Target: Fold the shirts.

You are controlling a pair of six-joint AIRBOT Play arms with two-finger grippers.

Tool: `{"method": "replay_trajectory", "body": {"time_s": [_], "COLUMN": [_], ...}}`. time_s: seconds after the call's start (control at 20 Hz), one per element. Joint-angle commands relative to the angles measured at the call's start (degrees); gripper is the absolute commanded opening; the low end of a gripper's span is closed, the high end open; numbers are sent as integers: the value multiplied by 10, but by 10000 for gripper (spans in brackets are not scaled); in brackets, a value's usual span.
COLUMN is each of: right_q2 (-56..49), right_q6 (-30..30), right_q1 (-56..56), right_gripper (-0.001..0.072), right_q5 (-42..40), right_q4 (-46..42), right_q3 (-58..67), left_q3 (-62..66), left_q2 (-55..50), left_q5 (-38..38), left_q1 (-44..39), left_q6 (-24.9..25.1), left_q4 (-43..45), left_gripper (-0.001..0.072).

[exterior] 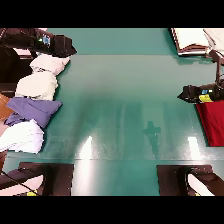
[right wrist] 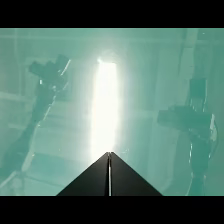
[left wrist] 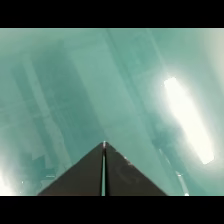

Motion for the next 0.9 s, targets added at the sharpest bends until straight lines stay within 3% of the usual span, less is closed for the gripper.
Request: {"method": "replay_trajectory", "body": {"time_s": [0.0,0.55,0.7,0.85], "right_q2": [-2,-2,-2,-2], "right_q6": [0,0,0,0], "right_q1": [2,2,2,2], "right_gripper": [14,14,14,14], "right_q5": [-1,-9,-9,-26], "right_q4": [0,0,0,0], "right_q3": [0,0,0,0], "left_q3": [0,0,0,0], "left_q2": [0,0,0,-2], "left_q5": [0,0,67,106], "left_q1": [0,0,0,0], "left_q6": [0,0,-3,1], "left_q4": [0,0,5,82], "left_gripper": [24,24,24,27]}}
